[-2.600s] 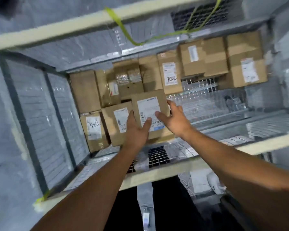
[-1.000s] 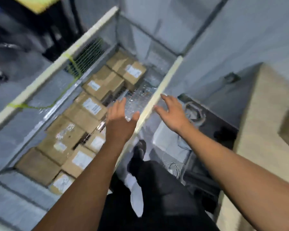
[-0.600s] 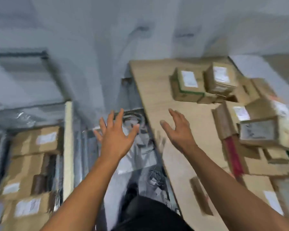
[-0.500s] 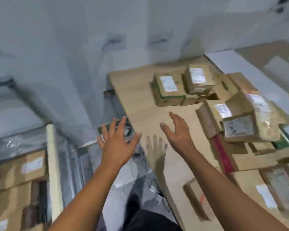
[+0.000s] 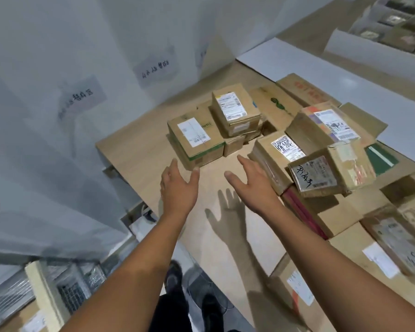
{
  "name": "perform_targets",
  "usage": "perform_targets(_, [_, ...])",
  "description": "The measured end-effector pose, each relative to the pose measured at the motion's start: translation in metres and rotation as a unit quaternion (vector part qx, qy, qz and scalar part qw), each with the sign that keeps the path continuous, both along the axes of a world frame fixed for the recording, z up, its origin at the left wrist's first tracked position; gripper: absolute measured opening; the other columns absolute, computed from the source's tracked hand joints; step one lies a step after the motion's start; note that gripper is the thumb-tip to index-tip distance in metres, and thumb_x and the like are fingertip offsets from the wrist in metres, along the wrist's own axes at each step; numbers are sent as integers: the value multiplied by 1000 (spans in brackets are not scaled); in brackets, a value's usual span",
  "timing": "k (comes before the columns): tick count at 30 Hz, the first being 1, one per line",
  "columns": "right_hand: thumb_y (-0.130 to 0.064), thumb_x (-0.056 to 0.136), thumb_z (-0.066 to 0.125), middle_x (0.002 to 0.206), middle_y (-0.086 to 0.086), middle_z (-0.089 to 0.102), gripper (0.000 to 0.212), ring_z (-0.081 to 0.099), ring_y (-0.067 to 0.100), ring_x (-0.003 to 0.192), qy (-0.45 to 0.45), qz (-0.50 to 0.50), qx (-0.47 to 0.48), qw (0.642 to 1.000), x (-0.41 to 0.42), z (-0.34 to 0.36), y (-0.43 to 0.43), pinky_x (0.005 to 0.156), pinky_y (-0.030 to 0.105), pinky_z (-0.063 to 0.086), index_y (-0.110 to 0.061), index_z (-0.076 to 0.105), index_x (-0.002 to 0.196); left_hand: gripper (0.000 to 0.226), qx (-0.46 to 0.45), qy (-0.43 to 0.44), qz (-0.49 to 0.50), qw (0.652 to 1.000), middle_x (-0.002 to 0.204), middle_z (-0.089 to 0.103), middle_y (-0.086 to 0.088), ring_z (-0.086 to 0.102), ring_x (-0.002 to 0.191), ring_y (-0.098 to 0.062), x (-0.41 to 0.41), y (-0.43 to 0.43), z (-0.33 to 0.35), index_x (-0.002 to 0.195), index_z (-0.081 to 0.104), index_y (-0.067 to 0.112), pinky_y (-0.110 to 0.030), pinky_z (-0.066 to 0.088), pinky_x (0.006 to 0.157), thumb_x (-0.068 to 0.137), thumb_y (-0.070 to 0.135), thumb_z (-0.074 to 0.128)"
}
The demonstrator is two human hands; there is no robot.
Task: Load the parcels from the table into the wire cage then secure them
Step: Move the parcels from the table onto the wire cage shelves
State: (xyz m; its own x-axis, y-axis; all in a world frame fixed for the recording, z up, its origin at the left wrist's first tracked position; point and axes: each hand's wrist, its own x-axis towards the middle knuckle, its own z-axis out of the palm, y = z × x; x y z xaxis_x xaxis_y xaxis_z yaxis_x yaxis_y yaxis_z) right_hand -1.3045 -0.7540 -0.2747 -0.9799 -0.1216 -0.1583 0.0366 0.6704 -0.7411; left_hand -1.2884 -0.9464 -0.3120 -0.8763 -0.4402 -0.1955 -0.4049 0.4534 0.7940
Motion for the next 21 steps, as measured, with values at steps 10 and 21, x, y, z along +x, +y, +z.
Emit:
perform_targets(10, [-55,99,57,163,4,37,74,30,24,150,-31,-10,66,997,-123,-33,-75,122,40,27,-20,34,160,71,90,-32,16,995,168,20,-10,28,152,-35,-150,-39,-74,162,22,36,-43,32,118,101,55,52])
perform_targets(21, [-66,96,48,156,6,43,83,44,27,139,-43,-41,123,991,-182,-70,-125,109,44,43,-18,29,161,71,152,8,-60,987,158,30,18,43,115,-2,-151,-78,-122,158,-4,52,-21,53,79,106,51,45])
